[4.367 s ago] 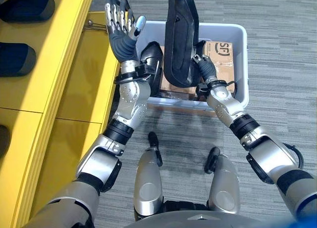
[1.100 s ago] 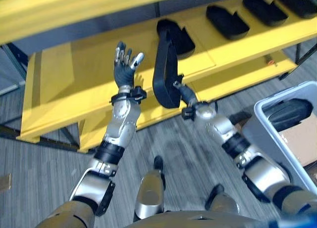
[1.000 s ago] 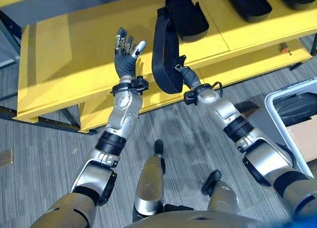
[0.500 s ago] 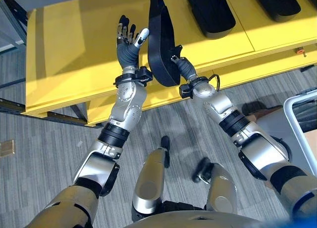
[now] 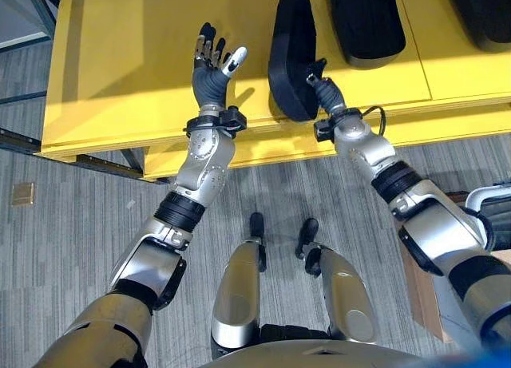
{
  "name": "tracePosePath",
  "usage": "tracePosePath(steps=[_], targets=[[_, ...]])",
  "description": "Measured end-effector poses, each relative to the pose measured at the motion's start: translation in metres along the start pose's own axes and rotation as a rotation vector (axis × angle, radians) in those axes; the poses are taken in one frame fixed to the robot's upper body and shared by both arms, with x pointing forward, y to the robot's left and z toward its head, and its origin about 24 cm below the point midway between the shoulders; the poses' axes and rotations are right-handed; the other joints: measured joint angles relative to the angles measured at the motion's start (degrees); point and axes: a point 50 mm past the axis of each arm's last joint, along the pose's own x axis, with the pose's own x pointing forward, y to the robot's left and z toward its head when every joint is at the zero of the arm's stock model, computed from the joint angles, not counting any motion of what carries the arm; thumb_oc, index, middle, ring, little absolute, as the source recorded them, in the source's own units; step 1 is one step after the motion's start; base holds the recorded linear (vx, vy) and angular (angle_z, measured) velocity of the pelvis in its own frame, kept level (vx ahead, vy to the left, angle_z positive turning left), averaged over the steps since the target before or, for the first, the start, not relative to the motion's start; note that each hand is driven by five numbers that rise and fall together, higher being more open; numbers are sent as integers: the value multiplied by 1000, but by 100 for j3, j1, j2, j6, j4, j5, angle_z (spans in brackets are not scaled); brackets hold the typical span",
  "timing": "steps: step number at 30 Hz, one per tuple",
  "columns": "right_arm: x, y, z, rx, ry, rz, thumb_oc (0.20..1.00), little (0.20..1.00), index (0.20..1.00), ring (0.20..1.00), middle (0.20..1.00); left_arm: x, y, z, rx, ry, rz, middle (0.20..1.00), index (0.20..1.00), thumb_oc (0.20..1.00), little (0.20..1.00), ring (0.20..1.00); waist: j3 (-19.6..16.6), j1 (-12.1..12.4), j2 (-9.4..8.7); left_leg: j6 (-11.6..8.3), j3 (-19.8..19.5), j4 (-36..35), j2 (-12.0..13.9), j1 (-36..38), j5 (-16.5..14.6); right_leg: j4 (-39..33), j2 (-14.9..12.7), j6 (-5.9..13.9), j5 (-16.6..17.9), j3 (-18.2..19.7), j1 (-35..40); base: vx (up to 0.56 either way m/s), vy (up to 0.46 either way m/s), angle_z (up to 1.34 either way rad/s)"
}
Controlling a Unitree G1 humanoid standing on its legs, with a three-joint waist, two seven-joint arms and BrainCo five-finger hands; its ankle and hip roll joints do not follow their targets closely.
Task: Move parts from the plastic box to the shelf.
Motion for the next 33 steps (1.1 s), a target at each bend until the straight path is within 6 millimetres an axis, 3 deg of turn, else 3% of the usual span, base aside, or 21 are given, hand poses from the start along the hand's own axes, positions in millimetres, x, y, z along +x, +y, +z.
tracePosePath(steps=[4, 9, 14, 16, 17, 20, 21, 22, 23, 24, 25, 26, 28, 30, 32, 33], targets=[[8, -12, 19, -23, -20, -49, 200, 200, 200, 200, 200, 6, -8, 6, -13, -21, -29, 1000, 1000, 1000, 1000, 1000, 1, 45, -1, 0, 47, 50, -2, 87, 0, 123, -53, -71, -22, -98, 106, 70, -35, 15], [11, -13, 20, -28, -14, -57, 200, 200, 200, 200, 200, 11, -15, 12, -13, -32, -48, 1000, 1000, 1000, 1000, 1000, 1, 210, -2, 10, 44, 144, -66, 176, -115, 236, -137, -73, -229, -113, 248, 108, -99, 13], [12, -13, 14, -78, 16, -66, 200, 200, 200, 200, 200, 11, -15, 8, 4, 3, -49, 1000, 1000, 1000, 1000, 1000, -16, 207, -34, 14, 86, 318, -7, 64, -349, 465, -205, -39, -401, -189, 248, 81, -93, 14], [12, -13, 12, -95, 23, -60, 200, 200, 200, 200, 200, 12, -18, 8, -1, 2, -54, 1000, 1000, 1000, 1000, 1000, -110, 104, -106, -5, 493, 279, 196, 26, -394, 450, -253, -45, -401, -304, 232, 14, -46, 48], [12, -15, 11, -123, 27, -53, 200, 200, 200, 200, 200, 11, -19, 7, -3, 4, -60, 1000, 1000, 1000, 1000, 1000, -184, 41, -169, -63, 819, 524, 381, -66, -437, 518, -388, -158, -460, -449, 169, -4, 70, 53], [12, -13, 10, -154, 31, -41, 200, 200, 200, 200, 200, 11, -19, 5, 4, 11, -72, 1000, 1000, 1000, 1000, 1000, -214, -41, -191, -148, 916, 1618, 841, -474, -759, 1007, -618, -306, -666, -465, -40, 3, 181, 14], [12, -13, 8, -160, 41, -42, 200, 200, 200, 200, 200, 10, -17, 1, 9, 28, -67, 1000, 1000, 1000, 1000, 1000, -217, -36, -200, -213, 850, 1646, 958, -510, -757, 1062, -710, -267, -671, -360, -105, 17, 253, -11], [11, -9, 4, -172, 57, -36, 200, 200, 200, 200, 200, 8, -11, -5, 4, 54, -60, 1000, 1000, 1000, 1000, 1000, -225, -68, -174, -370, 457, 1347, 1075, -413, -675, 1117, -815, -182, -656, -250, -146, -7, 314, -25], [11, -6, 3, -183, 65, -30, 200, 200, 200, 200, 200, 7, -9, -8, 0, 67, -52, 1000, 1000, 1000, 1000, 1000, -250, -94, -127, -469, 306, 845, 1166, -196, -486, 1231, -892, -16, -662, -140, -225, -14, 324, -20], [11, -6, 0, -216, 74, -30, 200, 200, 200, 200, 200, 5, -8, -14, -11, 88, -54, 1000, 1000, 1000, 1000, 1000, -333, -129, 50, -755, 323, 344, 1436, -50, -46, 1343, -982, 122, -668, -83, -285, -21, 347, 14], [10, -8, -3, -240, 82, -38, 200, 200, 200, 200, 200, 4, -11, -18, -20, 105, -73, 1000, 1000, 1000, 1000, 1000, -347, -214, 50, -840, 487, 456, 1336, -214, 50, 1334, -1229, 160, -644, -55, -324, 1, 247, 28], [10, -20, -5, -269, 97, -70, 200, 200, 200, 200, 200, 4, -14, -20, -54, 115, -83, 1000, 1000, 1000, 1000, 1000, -354, -151, 69, -616, 839, 411, 1269, -192, 131, 1359, -1476, 466, -503, 47, -394, 2, 265, 36], [10, -16, -6, -291, 101, -54, 200, 200, 200, 200, 200, 11, -8, -11, -86, 107, -70, 1000, 1000, 1000, 1000, 1000, -360, -12, 56, -236, 1004, 604, 877, -274, -53, 1078, -1842, 639, -68, 62, -301, -23, 245, 30], [11, -15, -5, -300, 94, -51, 200, 200, 200, 200, 200, 19, -20, -4, -78, 103, -109, 1000, 1000, 1000, 1000, 1000, -354, 7, 33, -68, 918, 1137, 745, -491, -407, 1171, -1962, 715, -12, 76, -262, -80, 217, 34], [11, -21, -11, -305, 124, -77, 200, 200, 200, 200, 200, 27, -29, -5, -36, 115, -137, 1000, 1000, 1000, 1000, 1000, -268, -87, -135, -9, 882, 1315, 675, -687, -475, 1098, -2000, 825, 39, 115, -332, -107, 178, 6], [11, -25, -13, -309, 135, -95, 200, 200, 200, 200, 200, 28, -25, -10, -21, 130, -123, 1000, 1000, 1000, 1000, 1000, -243, -146, -178, -1, 870, 1387, 659, -861, -464, 1010, -2007, 1027, 11, 121, -442, -86, 87, -7]])
